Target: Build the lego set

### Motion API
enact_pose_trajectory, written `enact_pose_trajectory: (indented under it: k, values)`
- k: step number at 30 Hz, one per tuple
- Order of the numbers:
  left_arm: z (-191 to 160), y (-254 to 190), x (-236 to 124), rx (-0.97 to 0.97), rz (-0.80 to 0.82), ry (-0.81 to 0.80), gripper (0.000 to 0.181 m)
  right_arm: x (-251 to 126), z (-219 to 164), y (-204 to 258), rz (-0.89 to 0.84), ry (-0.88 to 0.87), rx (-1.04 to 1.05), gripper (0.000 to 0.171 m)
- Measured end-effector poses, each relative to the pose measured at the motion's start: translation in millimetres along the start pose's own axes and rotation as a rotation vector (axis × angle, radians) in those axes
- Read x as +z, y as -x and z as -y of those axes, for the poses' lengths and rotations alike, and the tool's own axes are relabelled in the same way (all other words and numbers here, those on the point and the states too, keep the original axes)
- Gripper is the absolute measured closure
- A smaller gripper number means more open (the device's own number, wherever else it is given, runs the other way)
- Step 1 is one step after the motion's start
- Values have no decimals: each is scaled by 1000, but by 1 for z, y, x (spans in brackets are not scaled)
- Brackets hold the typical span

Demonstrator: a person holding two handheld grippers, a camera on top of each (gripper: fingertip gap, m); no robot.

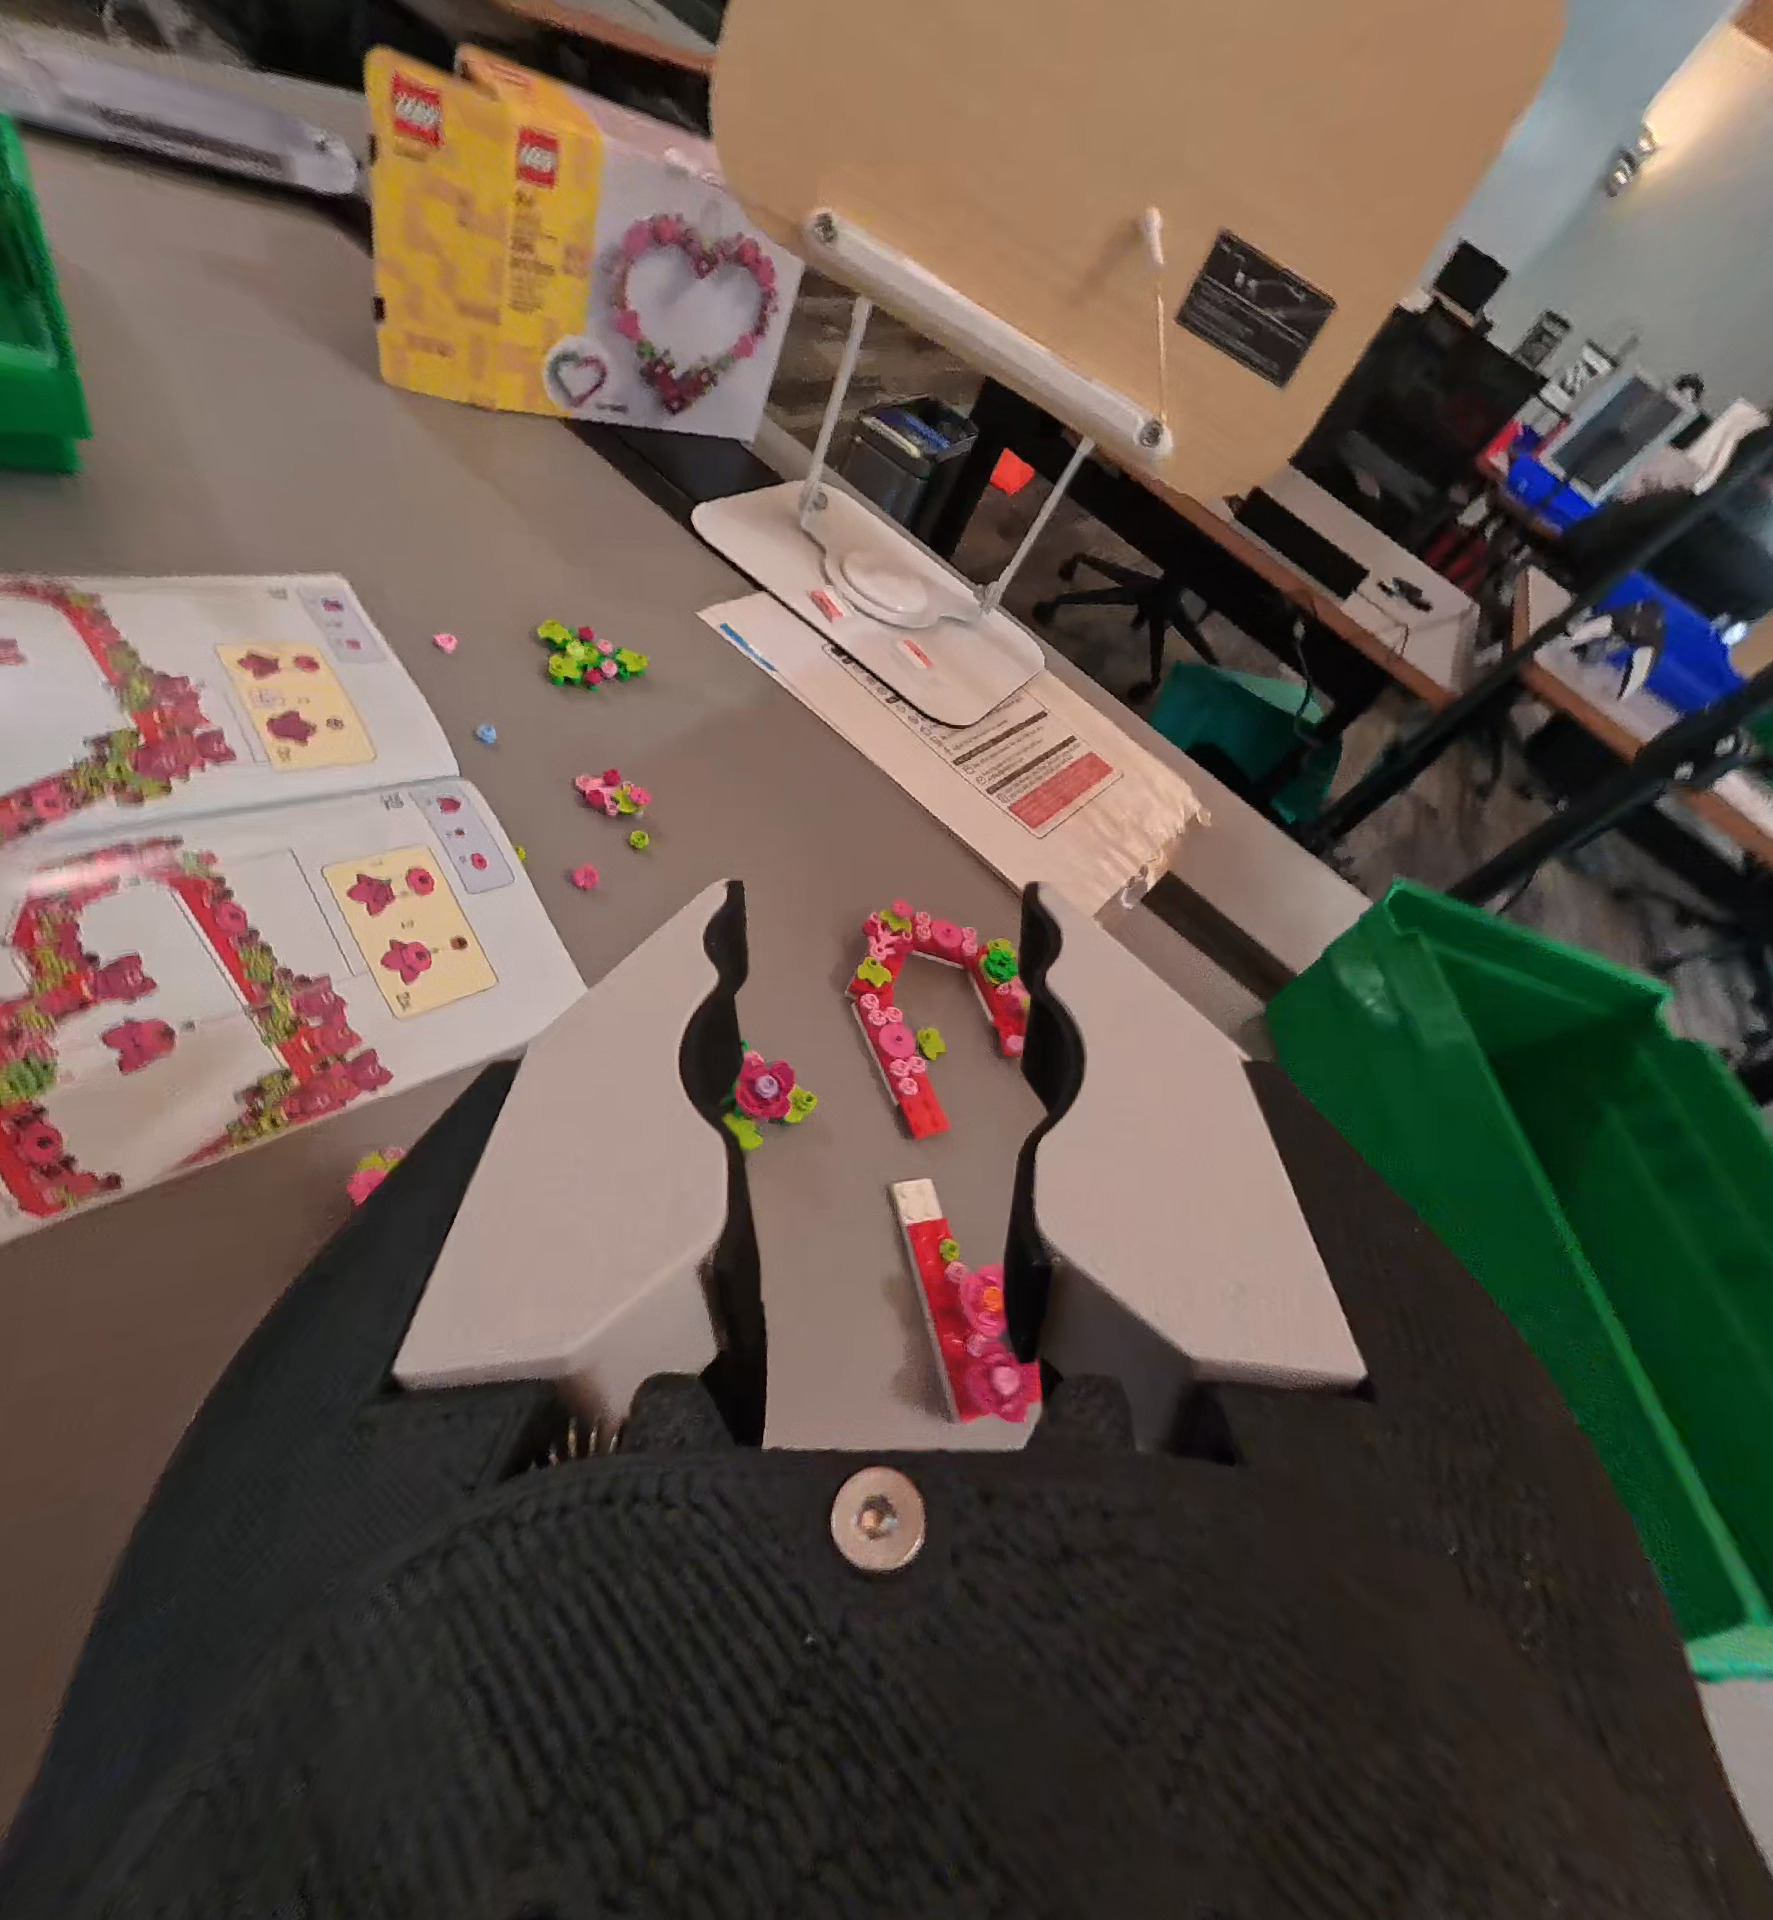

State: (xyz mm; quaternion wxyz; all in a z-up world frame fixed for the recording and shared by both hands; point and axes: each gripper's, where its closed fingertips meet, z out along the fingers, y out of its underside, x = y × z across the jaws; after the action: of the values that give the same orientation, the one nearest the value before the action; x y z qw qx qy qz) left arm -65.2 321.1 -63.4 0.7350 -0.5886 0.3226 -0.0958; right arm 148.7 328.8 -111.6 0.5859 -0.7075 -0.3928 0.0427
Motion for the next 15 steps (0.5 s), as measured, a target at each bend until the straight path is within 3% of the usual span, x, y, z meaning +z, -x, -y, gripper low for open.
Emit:
enact_pose_trajectory:
  k: [2,5,10,15]
  values:
    - [-5,-23,-12,-109,-28,-187,93,5,1,6,14,-31,95,117]
    - [-40,-37,-21,-39,-9,-162,88,30,9,36,112,-45,228,111]
    - [-30,9,-51,-25,164,-281,88,115,21,121,377,144,322,118]
    - [-38,39,-68,-4,296,-303,92,206,3,143,334,352,369,118]
